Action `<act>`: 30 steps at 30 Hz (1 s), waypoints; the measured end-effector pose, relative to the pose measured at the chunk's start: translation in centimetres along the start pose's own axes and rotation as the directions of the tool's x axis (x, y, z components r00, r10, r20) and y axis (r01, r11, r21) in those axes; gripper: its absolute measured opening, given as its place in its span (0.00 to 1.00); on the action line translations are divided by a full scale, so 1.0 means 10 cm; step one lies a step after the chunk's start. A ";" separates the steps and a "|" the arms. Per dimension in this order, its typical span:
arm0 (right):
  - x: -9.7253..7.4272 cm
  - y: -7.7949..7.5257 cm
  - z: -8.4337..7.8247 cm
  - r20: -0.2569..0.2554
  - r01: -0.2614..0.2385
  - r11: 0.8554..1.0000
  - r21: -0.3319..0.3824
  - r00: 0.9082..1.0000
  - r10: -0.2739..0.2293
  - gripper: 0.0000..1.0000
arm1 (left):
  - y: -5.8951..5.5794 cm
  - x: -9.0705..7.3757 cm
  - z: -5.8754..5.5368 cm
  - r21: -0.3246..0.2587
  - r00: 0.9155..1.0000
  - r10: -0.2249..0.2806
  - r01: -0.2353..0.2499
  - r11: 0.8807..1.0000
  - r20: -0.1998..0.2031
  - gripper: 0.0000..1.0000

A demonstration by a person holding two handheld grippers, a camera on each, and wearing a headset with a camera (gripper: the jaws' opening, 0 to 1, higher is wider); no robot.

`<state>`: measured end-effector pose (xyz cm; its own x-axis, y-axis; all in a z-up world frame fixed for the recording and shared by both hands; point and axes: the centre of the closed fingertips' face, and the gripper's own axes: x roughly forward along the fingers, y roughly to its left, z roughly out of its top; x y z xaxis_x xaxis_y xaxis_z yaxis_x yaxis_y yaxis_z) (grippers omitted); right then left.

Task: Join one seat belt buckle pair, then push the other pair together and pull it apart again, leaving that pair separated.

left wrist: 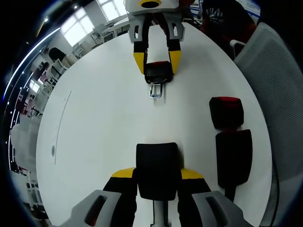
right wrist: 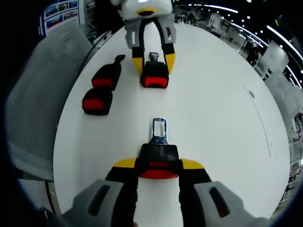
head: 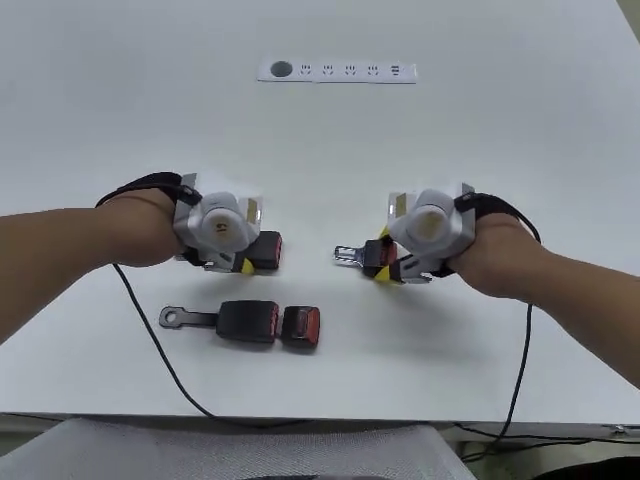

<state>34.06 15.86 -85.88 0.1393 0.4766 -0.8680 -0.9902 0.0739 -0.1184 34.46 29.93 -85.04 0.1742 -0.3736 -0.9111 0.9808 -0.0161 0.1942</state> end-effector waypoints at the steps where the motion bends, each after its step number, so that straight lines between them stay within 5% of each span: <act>1: 0.02 0.00 0.04 0.001 -0.001 1.000 -0.005 1.000 0.001 0.32 | 0.00 0.00 0.00 0.000 1.000 0.000 0.000 1.000 -0.001 0.33; 16: 0.27 0.01 0.47 -0.013 -0.016 0.999 -0.030 1.000 0.015 0.32 | 0.01 0.01 -0.03 -0.002 1.000 0.001 -0.001 1.000 -0.008 0.33; 30: 0.33 0.02 0.59 -0.061 -0.034 0.996 -0.088 0.998 0.029 0.32 | 0.00 0.02 -0.03 -0.006 1.000 -0.003 0.003 1.000 -0.004 0.34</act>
<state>34.41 22.59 -85.89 0.1098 0.4239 -0.8990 -0.9913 -0.0195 -0.1303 34.53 30.15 -85.32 0.1716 -0.3695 -0.9133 0.9819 -0.0115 0.1891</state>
